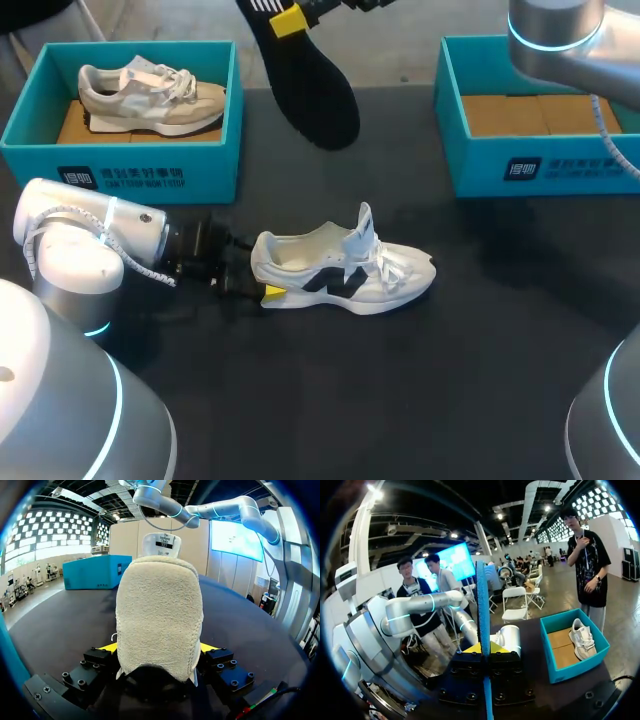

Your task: Take the shoe out of the shoebox, open the shoe tongue, remove and reinsert the insole, then place the shoe into the shoebox

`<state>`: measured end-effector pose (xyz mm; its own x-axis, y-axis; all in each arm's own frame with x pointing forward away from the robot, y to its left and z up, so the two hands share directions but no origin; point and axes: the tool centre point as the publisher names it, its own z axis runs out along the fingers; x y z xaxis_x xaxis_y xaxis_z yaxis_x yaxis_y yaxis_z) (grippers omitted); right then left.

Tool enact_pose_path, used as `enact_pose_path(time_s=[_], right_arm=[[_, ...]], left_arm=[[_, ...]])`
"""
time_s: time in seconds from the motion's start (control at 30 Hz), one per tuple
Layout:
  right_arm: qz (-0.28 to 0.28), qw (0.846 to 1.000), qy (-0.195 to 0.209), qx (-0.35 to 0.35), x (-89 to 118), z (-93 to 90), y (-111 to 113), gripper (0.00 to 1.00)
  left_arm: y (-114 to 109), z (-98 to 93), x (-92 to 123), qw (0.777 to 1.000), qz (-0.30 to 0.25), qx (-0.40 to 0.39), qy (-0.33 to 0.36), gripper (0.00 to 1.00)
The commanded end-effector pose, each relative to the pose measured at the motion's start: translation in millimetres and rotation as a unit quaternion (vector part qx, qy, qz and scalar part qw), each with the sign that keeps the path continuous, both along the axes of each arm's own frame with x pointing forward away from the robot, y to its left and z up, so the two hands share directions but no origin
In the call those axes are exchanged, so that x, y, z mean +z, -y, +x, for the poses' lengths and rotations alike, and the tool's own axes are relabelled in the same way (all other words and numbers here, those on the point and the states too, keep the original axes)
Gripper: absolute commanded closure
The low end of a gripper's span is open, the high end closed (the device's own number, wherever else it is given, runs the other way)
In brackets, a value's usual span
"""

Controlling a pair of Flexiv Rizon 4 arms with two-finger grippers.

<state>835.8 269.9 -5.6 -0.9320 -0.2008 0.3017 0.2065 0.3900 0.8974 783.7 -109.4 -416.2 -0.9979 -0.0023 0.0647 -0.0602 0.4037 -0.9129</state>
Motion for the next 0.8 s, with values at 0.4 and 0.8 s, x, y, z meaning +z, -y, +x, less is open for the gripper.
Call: enact_pose_path(time_s=[0.4,0.8], right_arm=[[0.0,1.0,0.0,0.0,-0.5,0.0,-0.4,1.0],[0.02,0.998,-0.03,-0.059,16.3,-20.0,12.4,1.0]], left_arm=[[0.0,0.3,-0.9,1.0,0.001,0.0,-0.001,1.0],[0.0,0.3,-0.9,1.0,0.001,0.0,-0.001,1.0]])
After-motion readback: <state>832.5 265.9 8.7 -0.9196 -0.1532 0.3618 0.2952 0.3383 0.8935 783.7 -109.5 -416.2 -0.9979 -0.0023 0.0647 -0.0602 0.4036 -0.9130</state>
